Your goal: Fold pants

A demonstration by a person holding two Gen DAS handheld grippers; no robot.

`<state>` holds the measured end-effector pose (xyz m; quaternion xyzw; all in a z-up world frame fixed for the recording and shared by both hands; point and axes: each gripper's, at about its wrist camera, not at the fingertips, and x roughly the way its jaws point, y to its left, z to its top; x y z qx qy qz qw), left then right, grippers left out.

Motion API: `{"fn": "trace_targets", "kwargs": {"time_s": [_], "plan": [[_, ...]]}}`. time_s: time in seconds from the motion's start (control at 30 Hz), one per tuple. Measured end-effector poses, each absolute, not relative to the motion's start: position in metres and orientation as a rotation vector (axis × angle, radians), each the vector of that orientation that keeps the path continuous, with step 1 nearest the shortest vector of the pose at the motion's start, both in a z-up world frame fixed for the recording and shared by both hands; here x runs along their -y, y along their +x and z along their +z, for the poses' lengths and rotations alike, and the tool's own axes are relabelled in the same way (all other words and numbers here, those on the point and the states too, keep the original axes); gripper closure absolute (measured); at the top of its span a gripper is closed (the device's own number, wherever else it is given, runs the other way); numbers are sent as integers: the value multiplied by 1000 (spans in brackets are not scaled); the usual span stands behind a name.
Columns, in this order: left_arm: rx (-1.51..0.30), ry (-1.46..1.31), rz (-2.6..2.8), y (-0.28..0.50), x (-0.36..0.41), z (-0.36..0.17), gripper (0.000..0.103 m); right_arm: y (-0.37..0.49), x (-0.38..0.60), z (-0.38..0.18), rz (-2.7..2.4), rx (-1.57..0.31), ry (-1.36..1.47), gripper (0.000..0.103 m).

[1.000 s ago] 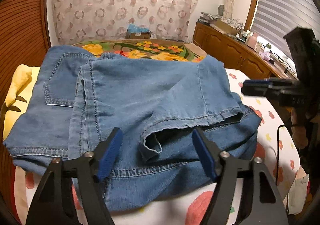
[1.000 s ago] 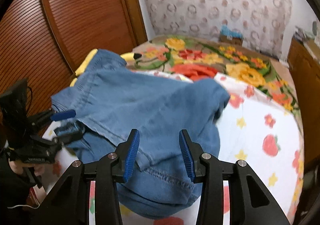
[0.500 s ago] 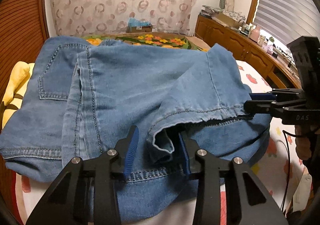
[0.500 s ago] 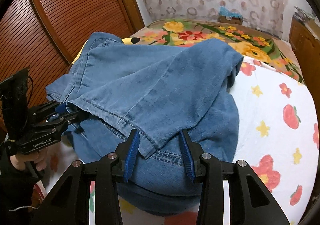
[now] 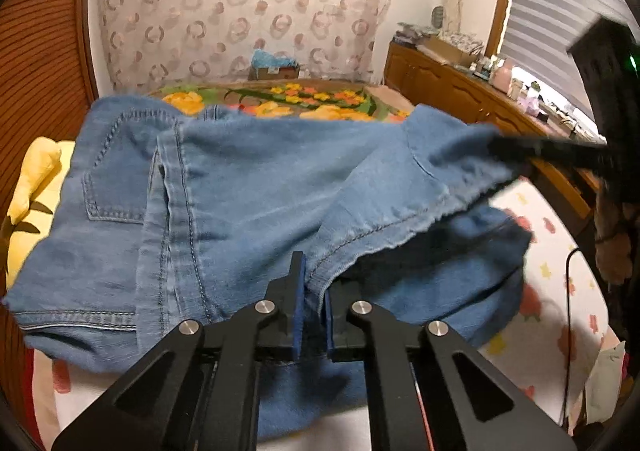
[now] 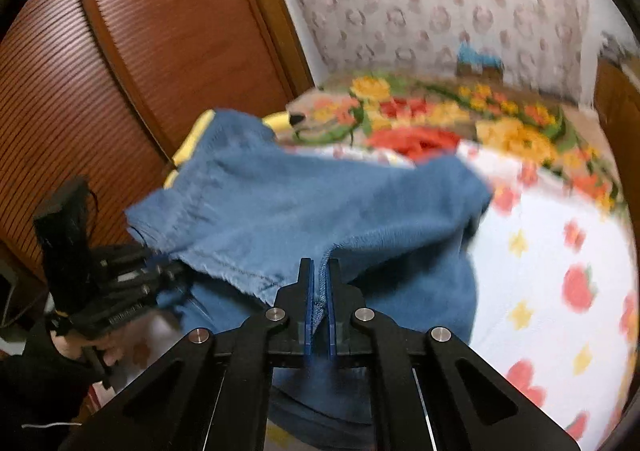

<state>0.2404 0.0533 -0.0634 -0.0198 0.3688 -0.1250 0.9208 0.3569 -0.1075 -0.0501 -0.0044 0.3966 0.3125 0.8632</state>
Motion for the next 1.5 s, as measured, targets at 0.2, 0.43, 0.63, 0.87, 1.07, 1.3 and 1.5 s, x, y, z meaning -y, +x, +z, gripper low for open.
{"fn": "trace_targets", "kwargs": {"time_s": [0.2,0.43,0.63,0.87,1.07,1.3,1.5], "plan": [[-674,-66,-310,214,-52,-24,94,355,95,-2,678,-703,-75,98],[-616,-78,-339,188,-55,3,95,345,79,33,732,-639,-108,99],[-654,-100,-320,184,-68,-13,95,362,72,30,785,-656,-144,99],[-743,-151,-289,196,-91,-54,95,403,30,3,826,-733,-189,99],[-778,-166,-286,200,-96,-68,95,433,-5,-16,849,-788,-225,99],[-815,-183,-281,205,-98,-78,90,457,-28,-35,848,-826,-238,99],[-807,-187,-232,204,-107,-74,59,463,-27,-39,840,-841,-212,60]]}}
